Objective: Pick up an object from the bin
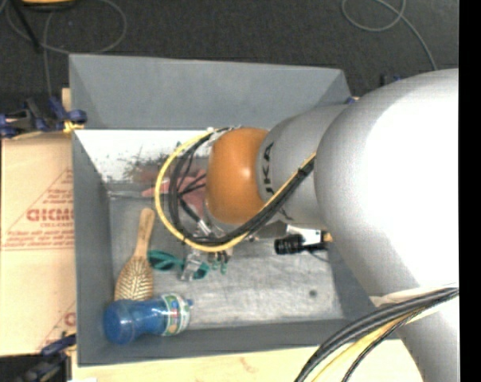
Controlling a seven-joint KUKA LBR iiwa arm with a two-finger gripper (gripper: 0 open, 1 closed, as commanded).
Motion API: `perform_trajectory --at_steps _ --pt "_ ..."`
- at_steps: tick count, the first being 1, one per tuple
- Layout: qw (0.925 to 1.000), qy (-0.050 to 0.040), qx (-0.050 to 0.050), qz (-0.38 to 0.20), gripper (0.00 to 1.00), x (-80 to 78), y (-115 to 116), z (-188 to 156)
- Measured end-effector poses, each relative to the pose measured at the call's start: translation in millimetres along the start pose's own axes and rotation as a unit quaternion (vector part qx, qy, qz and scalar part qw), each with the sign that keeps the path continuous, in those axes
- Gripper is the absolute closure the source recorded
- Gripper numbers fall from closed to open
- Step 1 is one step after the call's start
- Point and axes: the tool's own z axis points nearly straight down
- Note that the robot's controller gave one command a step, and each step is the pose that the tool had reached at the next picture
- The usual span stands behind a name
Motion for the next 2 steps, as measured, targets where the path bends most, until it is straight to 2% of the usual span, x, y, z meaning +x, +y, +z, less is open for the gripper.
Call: perform_trajectory --at_steps 2 --pt "1.0000 0.0018 0.001 -0.001 1.00 1.6 -1.1 -12.1"
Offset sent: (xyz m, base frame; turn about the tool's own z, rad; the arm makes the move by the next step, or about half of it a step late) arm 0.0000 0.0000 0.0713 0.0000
